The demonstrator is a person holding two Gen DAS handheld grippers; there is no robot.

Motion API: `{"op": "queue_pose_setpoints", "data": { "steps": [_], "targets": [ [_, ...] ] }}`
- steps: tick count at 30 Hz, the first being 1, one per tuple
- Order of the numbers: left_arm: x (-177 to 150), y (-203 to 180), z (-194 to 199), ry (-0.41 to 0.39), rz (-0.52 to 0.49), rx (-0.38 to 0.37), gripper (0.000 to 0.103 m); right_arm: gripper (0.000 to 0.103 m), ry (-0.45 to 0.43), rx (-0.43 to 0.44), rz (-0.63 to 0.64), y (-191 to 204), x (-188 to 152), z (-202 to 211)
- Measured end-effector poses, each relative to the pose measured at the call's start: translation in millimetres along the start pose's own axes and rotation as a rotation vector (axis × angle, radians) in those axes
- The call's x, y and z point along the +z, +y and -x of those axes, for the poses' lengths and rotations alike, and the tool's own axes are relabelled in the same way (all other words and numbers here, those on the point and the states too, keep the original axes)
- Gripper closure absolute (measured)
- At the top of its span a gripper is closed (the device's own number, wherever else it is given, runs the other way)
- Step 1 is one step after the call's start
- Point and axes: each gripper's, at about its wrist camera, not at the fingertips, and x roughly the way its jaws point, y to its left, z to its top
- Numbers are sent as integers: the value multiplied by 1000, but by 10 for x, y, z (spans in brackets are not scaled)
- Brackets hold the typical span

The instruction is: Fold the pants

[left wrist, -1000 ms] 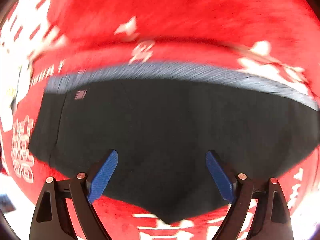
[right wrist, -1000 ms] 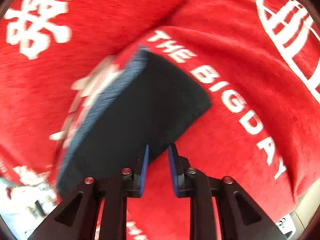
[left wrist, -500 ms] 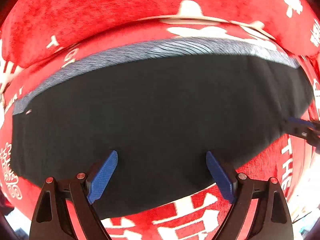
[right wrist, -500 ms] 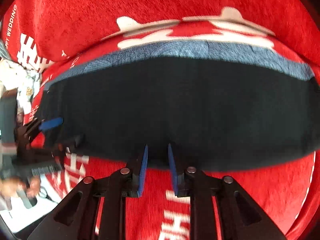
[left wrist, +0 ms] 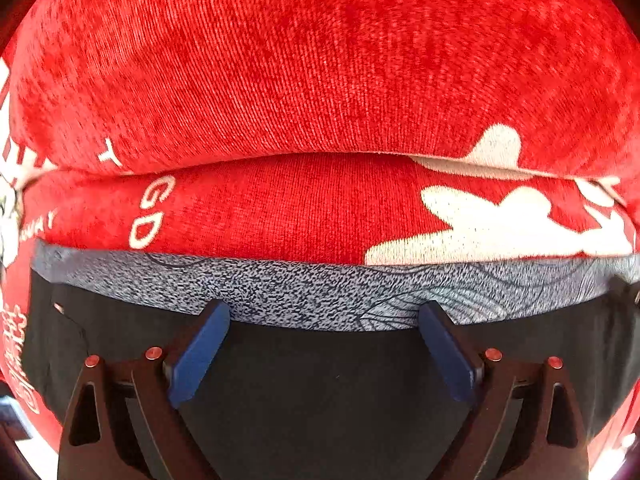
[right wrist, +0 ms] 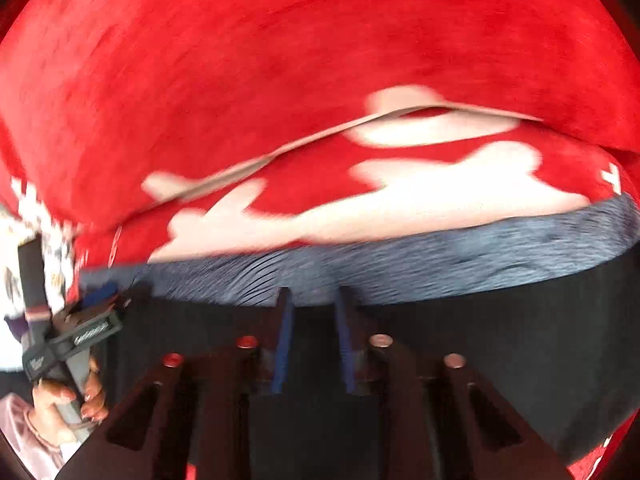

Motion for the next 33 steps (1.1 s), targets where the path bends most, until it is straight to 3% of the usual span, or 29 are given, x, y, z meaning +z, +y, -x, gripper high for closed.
{"op": "queue_pose_setpoints", "data": {
  "steps": [3,5,7,10,18,21,26,33],
  "targets": [
    [-21,-26,97,15,-23,31,6,91,-56,-68,-121,-404,34,170],
    [-57,25,227,21,-30,36,6,85,-70,-118,-176,-590,42,333],
    [-140,20,386,16,-37,19,6,69,-61,-117,-196,-687,-1,463],
    [-259,-111,560,19,-67,-11,6,63,-41,-37,-241,-777,-254,665],
    [-866,-976,686,54,-207,-93,6,60,14,87,-399,-926,-1172,923],
    [-1055,-1141,615,80,-266,-64,6,60,26,113,-448,-982,-1393,878],
    [-1095,-1058,588,92,-202,-106,6,54,-16,168,-514,-1129,-1500,892],
    [-1039,-1121,648,100,-209,-73,6,53,-124,206,-636,-1499,-1395,1041]
  ]
}}
